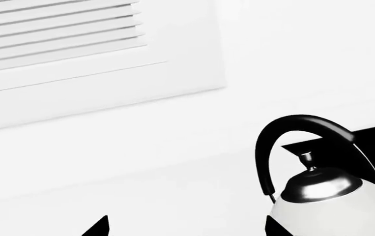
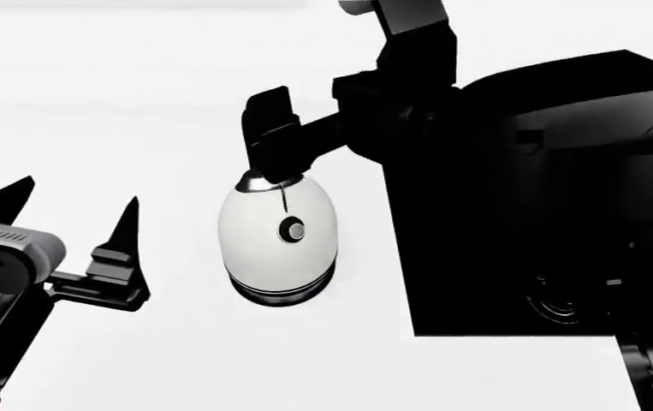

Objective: Pick the kettle from the counter and place it on a stove burner. Then turn the burner on.

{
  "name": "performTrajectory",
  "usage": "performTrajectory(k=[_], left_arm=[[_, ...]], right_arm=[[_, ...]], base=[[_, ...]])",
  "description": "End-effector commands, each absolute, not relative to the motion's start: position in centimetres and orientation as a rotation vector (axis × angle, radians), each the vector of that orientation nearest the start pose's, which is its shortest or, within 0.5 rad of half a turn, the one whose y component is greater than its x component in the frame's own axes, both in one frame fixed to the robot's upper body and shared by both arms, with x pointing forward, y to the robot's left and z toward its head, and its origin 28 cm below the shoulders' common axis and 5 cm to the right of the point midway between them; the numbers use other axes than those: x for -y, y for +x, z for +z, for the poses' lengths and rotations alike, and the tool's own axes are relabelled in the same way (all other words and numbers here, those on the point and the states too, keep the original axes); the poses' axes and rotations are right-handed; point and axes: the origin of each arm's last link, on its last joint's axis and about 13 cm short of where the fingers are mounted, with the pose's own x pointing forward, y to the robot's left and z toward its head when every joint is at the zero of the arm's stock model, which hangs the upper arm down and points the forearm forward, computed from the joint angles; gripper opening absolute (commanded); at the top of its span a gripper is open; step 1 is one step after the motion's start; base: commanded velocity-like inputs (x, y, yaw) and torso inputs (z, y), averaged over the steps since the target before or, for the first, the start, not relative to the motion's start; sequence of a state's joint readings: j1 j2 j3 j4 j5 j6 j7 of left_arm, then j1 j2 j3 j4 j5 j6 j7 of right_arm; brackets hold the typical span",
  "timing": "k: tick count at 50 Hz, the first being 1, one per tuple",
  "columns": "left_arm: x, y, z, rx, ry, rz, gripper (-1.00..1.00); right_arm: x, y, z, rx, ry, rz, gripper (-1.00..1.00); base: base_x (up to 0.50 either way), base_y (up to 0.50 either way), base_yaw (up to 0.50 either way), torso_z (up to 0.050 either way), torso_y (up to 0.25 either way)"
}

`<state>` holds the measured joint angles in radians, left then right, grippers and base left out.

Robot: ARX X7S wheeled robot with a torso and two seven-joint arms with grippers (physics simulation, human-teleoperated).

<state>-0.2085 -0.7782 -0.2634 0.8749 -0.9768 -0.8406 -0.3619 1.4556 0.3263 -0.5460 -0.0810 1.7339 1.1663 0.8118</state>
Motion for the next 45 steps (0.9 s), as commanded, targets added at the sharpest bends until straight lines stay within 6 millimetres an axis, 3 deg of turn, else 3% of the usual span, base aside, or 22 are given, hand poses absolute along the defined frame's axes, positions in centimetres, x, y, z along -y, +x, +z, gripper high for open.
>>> performTrajectory(k=[1,14,21,33,45], left_arm=[[-28.8,17.6,21.1,0.150,0.156,-0.110,1.00],[-28.8,17.7,20.8,0.147,0.151,-0.114,1.00],[-28.7,17.8,20.5,0.140,0.145,-0.118,1.00],[-28.9,17.9,20.0,0.130,0.142,-0.109,1.00],[-29.0,18.2,19.5,0.114,0.139,-0.111,1.00]], right_arm=[[3.1,28.5,34.0,-0.215,-0.077,0.602,1.00],[2.3,30.5,34.5,-0.234,-0.045,0.632,1.00],[2.3,32.3,33.3,-0.276,-0.029,0.626,1.00],[1.2,32.8,31.7,-0.327,-0.053,0.689,1.00],[0.7,32.7,31.4,-0.336,-0.056,0.739,1.00]], base=[[0.00,0.00,0.00,0.000,0.000],[0.00,0.00,0.00,0.000,0.000],[0.00,0.00,0.00,0.000,0.000],[0.00,0.00,0.00,0.000,0.000],[0.00,0.00,0.00,0.000,0.000]])
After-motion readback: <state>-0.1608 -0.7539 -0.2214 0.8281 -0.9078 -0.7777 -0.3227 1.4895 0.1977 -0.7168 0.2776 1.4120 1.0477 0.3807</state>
